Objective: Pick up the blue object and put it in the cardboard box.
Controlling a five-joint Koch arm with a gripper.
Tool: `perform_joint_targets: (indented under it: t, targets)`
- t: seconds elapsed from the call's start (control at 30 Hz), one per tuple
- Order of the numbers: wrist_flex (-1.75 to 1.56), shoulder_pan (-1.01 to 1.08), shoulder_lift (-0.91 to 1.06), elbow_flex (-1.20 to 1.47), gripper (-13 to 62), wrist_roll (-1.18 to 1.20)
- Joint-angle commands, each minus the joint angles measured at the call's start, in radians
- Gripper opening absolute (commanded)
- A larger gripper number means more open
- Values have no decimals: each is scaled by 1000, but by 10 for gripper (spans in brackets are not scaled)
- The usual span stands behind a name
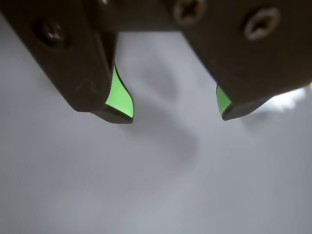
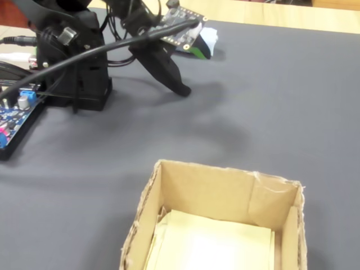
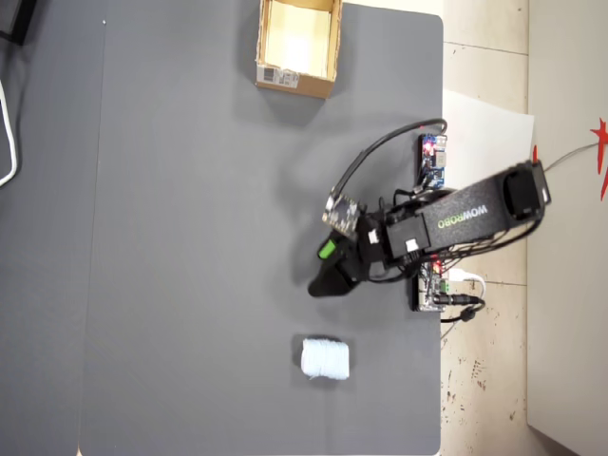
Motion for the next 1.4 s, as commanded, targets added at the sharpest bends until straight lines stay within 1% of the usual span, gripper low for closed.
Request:
perform_joint_targets:
  t: [0.0, 0.03, 0.07, 0.2, 0.47, 0.5, 0.77, 1.07, 1.37]
  targets:
    - [106, -67, 75, -112, 337, 3]
    - [138, -95, 72, -144, 337, 0]
    - [222, -195, 48, -250, 335, -26]
    - [305, -304, -11, -394, 335, -130]
    - [342, -420, -143, -583, 330, -230]
    - [339, -425, -187, -611, 330, -242]
    - [242, -403, -364, -661, 329, -244]
    - [213, -405, -531, -785, 327, -318]
    - [129, -379, -546, -653, 327, -296]
